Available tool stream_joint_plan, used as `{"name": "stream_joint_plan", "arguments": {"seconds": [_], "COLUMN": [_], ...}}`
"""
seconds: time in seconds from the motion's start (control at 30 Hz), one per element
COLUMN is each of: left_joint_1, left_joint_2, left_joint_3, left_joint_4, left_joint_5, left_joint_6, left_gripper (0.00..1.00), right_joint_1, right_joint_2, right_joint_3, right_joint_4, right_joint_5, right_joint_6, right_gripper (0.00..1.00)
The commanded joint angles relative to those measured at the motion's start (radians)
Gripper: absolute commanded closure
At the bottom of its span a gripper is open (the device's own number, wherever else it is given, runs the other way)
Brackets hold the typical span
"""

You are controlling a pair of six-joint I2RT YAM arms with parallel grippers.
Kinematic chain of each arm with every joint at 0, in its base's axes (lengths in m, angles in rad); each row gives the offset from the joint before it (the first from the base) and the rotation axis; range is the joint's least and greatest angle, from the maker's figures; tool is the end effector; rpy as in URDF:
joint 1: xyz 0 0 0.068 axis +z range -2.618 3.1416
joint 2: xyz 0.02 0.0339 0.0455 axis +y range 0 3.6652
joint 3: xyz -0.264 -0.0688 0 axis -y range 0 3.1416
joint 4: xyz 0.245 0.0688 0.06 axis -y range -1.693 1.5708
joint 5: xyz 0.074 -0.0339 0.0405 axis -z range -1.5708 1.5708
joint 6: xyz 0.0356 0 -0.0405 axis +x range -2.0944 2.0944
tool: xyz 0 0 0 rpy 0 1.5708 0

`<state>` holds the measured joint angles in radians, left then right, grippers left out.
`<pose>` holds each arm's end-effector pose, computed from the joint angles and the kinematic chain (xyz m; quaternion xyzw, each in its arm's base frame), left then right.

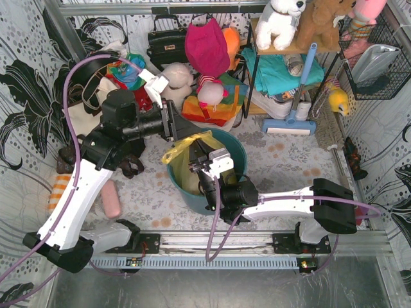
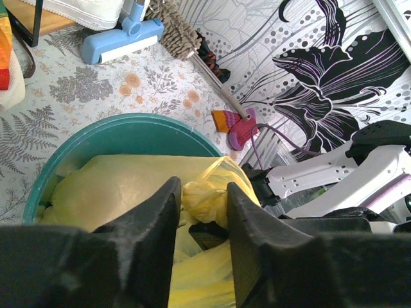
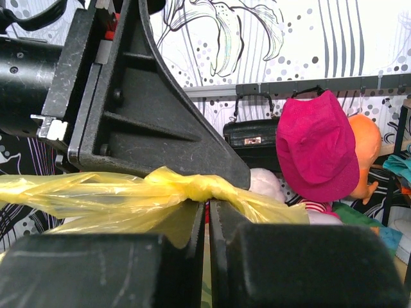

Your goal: Tie the trash bag

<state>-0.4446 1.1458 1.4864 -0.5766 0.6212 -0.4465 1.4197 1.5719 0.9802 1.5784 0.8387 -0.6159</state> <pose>0.1916 -0.1142 0.4683 0.1885 0.7480 -0.4706 0.4283 0.0730 0.3035 0.3722 -0.0190 0.4699 0.2343 0.8508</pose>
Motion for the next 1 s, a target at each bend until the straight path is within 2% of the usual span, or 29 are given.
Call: {"name": "stream_joint_plan", "arguments": {"seconds": [0.0,0.43,0.63,0.87,0.97], "left_joint_1": [-0.003,-0.003,-0.003,-0.004,-0.003], "left_joint_2": [0.001,0.001,-0.044,-0.143,-0.152], "left_joint_3": [0.034,0.058,-0.005,-0.181,-0.210], "left_joint_4": [-0.017,0.014,0.159,0.488,0.530], "left_joint_5": [-0.035,-0.018,0.001,0.007,0.010], "left_joint_6": [0.040,0.016,-0.050,-0.180,-0.191], "left_gripper": [0.61,0.95,1.00,1.00,1.00], "right_joint_1": [0.004,0.004,0.004,0.008,0.017], "right_joint_2": [-0.019,-0.020,-0.024,-0.039,-0.055], "right_joint_3": [0.035,0.034,0.026,-0.006,-0.025], "right_joint_4": [0.117,0.117,0.119,0.121,0.121], "right_joint_5": [0.000,-0.001,0.003,-0.004,-0.006], "right_joint_6": [-0.013,-0.014,-0.009,0.031,0.047], "right_gripper": [0.95,0.95,0.95,0.95,0.95]}}
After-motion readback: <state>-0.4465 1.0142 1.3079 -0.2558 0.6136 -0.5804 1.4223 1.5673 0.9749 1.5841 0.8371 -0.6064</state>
